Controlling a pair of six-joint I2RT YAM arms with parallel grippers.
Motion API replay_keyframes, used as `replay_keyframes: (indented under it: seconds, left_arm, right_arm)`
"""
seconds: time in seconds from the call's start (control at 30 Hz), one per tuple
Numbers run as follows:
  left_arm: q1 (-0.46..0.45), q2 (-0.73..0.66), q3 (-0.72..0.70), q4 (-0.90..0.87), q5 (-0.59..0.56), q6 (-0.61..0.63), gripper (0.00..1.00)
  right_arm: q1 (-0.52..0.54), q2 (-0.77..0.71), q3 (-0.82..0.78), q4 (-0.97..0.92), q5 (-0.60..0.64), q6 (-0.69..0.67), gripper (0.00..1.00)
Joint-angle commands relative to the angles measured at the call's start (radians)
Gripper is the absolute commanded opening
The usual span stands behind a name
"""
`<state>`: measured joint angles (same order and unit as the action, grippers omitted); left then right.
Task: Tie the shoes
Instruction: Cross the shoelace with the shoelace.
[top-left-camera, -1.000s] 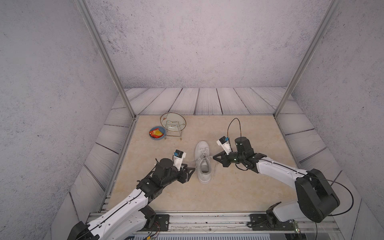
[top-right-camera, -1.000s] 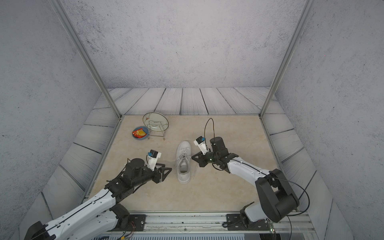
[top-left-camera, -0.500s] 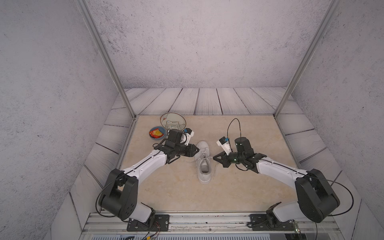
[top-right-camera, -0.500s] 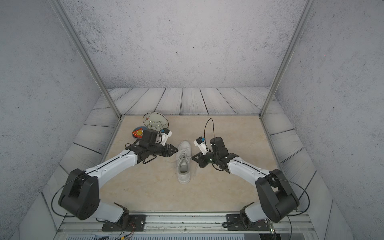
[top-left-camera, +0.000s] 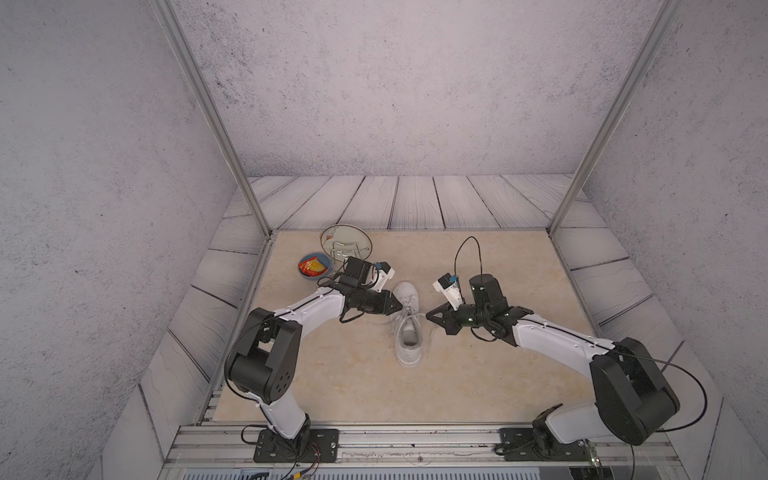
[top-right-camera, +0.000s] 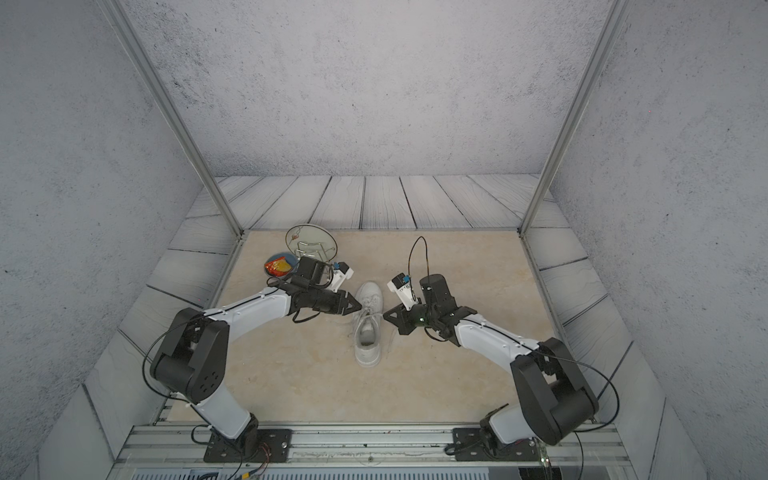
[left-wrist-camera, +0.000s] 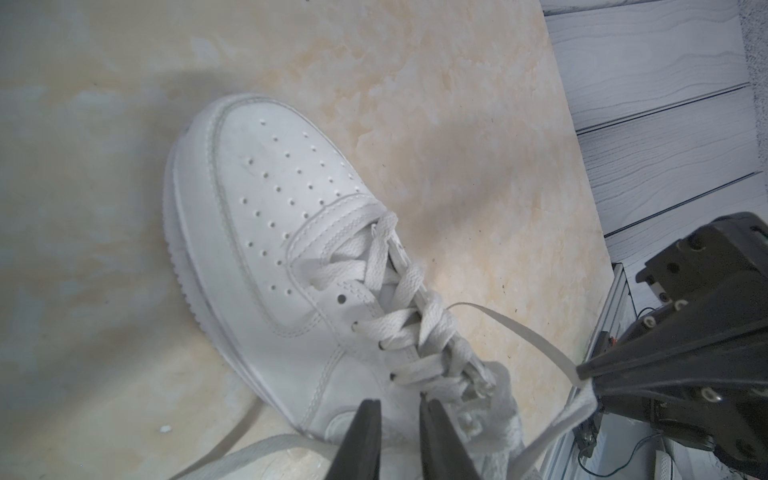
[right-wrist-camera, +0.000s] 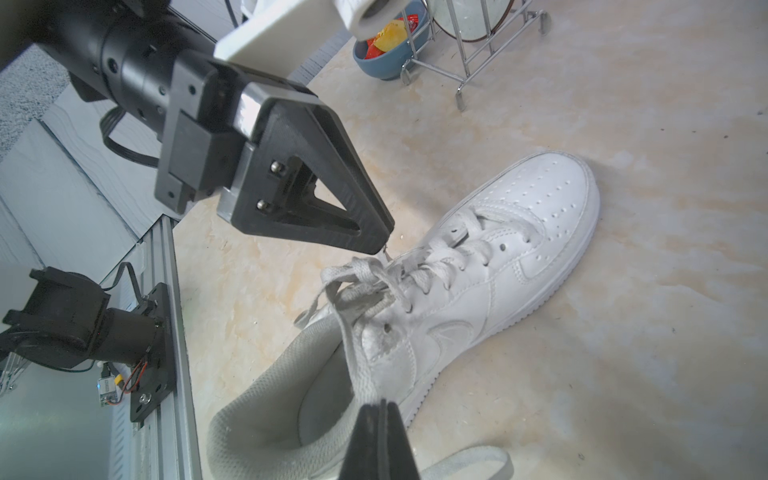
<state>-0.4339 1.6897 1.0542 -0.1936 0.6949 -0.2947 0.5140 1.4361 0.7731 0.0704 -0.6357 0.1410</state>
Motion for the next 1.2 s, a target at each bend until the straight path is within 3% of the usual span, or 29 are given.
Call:
replay_keyframes:
  seconds: [0.0,0.3,0.73,1.17]
  left_arm:
    - [0.004,0.003,0.01,0.014,0.025,0.003,0.25]
    - [0.004,-0.025,-0.031,0.046,0.04,-0.024,0.31]
    - [0.003,-0.067,-0.076,0.075,0.069,-0.035,0.32]
    - [0.001,-0.009,-0.045,0.055,0.048,-0.019,0.28]
  right_arm:
    - [0.002,-0.002,0.0,-0.006,-0.005,-0.005,0.0]
    - [-0.001,-0.002,0.0,-0.009,-0.003,-0.007,0.0]
    - [0.003,0.0,-0.001,-0.012,-0.002,-0.009,0.0]
    - [0.002,0.003,0.002,-0.012,-0.003,-0.006,0.0]
